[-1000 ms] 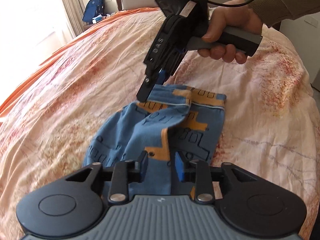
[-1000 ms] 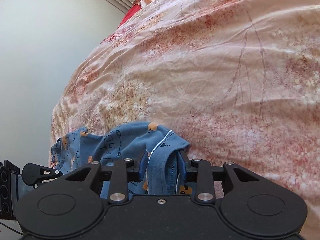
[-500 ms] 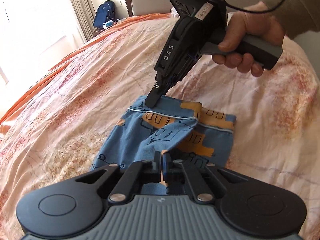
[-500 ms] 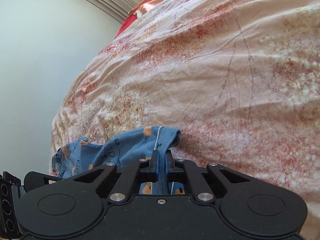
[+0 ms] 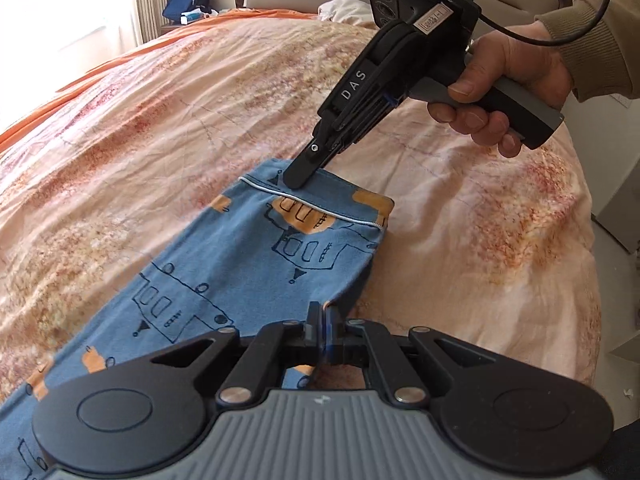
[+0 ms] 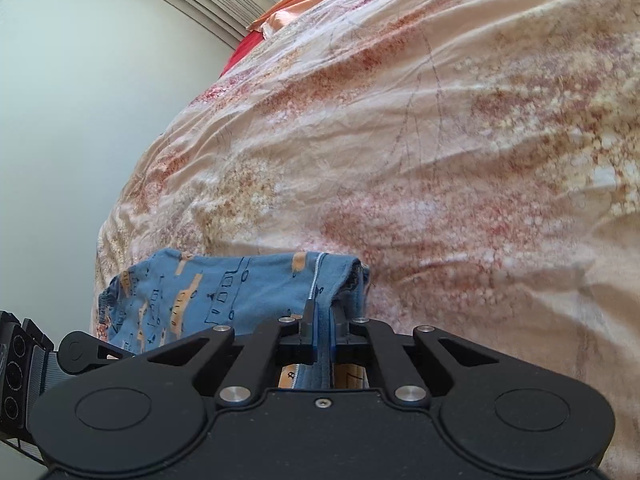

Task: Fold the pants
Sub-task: 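Lower the fold onto the pants and open both grippers, then withdraw both grippers from the folded pants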

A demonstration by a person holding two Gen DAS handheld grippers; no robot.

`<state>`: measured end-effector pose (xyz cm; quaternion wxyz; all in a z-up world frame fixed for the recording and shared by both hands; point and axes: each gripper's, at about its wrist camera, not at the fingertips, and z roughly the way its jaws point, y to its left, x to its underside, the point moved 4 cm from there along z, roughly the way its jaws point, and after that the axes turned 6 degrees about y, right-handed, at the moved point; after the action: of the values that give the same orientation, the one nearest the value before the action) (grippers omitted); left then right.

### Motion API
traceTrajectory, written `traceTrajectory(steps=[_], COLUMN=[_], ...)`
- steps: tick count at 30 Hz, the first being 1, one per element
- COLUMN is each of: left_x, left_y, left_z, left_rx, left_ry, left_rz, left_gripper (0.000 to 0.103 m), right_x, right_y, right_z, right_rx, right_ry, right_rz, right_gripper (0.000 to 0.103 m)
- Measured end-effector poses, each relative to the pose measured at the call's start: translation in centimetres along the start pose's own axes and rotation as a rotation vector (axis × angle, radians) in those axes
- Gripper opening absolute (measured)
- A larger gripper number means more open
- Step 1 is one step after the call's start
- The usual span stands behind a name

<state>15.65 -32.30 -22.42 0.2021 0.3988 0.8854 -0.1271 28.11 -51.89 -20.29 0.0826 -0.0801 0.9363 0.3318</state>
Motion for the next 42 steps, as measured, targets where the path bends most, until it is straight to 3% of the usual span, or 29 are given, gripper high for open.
traceTrajectory(steps=[5,10,13,15,16,20,22,24,27,31,36,39,42], left_x=[0.8,1.8,3.4,5.2,6.3,10.6,13.0,15.4,17.4,18.2,19.0,20.5,21.2], left_y=[-0.1,-1.0,-0.6,1.2,2.5,6.6,7.2,6.8,5.9,8.6,15.3,17.5,18.1], left_z=[2.0,0.4,-2.2,-4.0,-4.8,-5.8,-5.9,-6.3,-8.7,-11.7,-12.9,-12.6,-12.7], left_rx=[0.019,0.091,0.069,0.014,-0.015,-0.097,-0.098,-0.058,-0.066,-0.115,-0.186,-0.161,-0.113], left_ry=[0.043,0.034,-0.003,-0.018,-0.018,0.047,0.109,0.160,0.146,0.046,-0.021,-0.008,-0.038], left_rz=[-0.034,-0.026,-0.047,-0.140,-0.202,-0.357,-0.367,-0.346,-0.281,-0.415,-0.553,-0.576,-0.575], left_gripper=[0.001,0.002,0.018,0.034,0.035,0.035,0.035,0.035,0.036,0.047,0.051,0.050,0.047], right_x=[0.8,1.0,0.9,1.1,1.3,2.7,3.6,4.6,4.9,2.1,-4.3,-7.4,-9.5], right_y=[-1.1,-1.2,0.8,2.8,3.9,7.0,7.6,7.4,7.7,10.9,18.5,22.6,25.9], right_z=[0.8,-0.1,-1.5,-1.8,-1.7,1.1,3.1,4.5,3.6,2.8,9.4,15.4,21.0], right_rx=[0.029,0.073,0.155,0.168,0.144,0.057,0.041,0.089,0.117,0.070,-0.061,-0.153,-0.210], right_ry=[0.005,-0.020,-0.045,-0.056,-0.055,0.009,0.064,0.142,0.153,0.102,0.133,0.196,0.288], right_rz=[0.036,0.058,-0.050,-0.132,-0.157,-0.233,-0.247,-0.267,-0.289,-0.327,-0.433,-0.454,-0.459], right_gripper=[0.007,0.021,0.026,0.033,0.035,0.042,0.045,0.045,0.046,0.057,0.062,0.060,0.046])
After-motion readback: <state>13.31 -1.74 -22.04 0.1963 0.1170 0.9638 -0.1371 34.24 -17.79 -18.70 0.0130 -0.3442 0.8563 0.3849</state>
